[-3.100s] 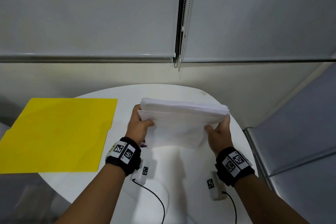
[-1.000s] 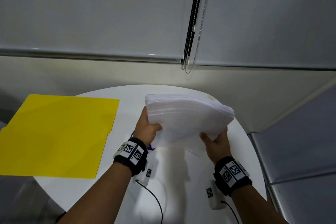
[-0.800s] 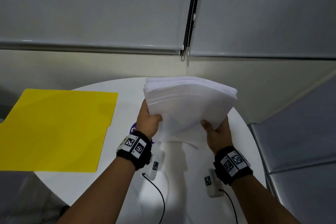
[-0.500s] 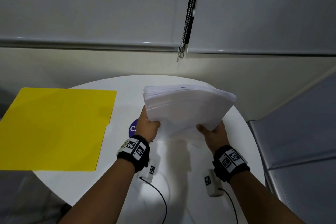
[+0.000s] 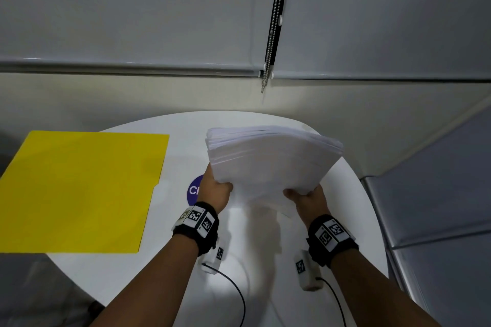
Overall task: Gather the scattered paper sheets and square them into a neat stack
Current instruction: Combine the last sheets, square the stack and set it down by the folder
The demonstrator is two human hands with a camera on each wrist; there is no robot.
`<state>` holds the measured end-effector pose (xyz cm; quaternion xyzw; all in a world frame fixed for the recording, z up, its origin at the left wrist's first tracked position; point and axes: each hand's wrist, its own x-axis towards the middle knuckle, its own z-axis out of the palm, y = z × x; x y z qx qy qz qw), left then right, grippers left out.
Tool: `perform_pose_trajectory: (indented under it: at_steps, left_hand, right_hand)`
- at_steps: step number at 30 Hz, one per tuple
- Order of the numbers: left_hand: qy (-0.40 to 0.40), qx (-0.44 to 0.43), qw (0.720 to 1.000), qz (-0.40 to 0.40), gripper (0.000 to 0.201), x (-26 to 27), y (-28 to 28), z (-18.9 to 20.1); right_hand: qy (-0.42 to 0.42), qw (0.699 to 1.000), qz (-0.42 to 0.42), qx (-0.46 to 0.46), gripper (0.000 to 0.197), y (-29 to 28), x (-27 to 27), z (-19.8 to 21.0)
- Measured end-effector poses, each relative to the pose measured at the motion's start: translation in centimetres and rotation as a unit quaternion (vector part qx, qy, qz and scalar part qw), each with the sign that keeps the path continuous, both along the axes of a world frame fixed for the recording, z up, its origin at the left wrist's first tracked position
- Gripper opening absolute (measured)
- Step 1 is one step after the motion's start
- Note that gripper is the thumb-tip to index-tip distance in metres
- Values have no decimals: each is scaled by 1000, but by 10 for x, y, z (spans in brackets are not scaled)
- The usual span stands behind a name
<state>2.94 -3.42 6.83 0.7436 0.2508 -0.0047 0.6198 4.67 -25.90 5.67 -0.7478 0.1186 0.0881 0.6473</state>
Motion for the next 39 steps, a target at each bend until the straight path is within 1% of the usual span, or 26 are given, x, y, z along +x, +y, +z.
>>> perform_pose_trajectory:
  at_steps: [5,7,10,13,16,17,19,21,23,27,31,33,35,39]
  left_hand:
    - [24,4,999,-30,46,0,4,-2]
    - [37,11,999,-32,47,2,5,-6]
    - [38,16,998,-41,54,3,5,-10]
    - [32,30,998,-53,56,1,5,-7]
    - [12,60,994,-95,61,-1,7,0]
    - [15,73,991,-111,62,-2,8,3]
    - [31,97,986,-133,62,-6,11,6]
    - [35,104,983,-148,59,-13,14,2]
    - [61,103,980,-159,58,-26,16,-5]
    - [131,102,976,-140,64,-64,17,-27]
    - [162,117,977,-77,66,-97,27,-45]
    - [166,123,977,-50,61,-108,39,-46]
    - [169,146,974,-31,48,-112,61,-47]
    - [194,236,951,-47,23,-101,134,-39]
  right_hand:
    - [38,999,2,-18,42,2,-2,-5]
    - [32,999,8,-34,40,2,-1,-4]
    - [19,998,18,-53,39,1,-3,-2]
    - [8,998,29,-61,38,2,-2,1]
    - [-9,995,52,-87,30,-3,1,2]
    - [-15,994,62,-89,31,-5,1,1]
    - [-16,992,90,-85,33,-8,-1,2]
    - [1,991,118,-64,33,-11,-6,-1]
    - [24,990,134,-38,35,-11,-14,-10]
    - [72,987,146,4,37,-2,-36,-29]
    - [95,981,171,-2,39,18,-46,-47]
    - [110,979,171,-5,40,29,-48,-54]
    - [128,978,162,-13,43,37,-49,-63]
    - [191,971,132,-51,45,41,-49,-85]
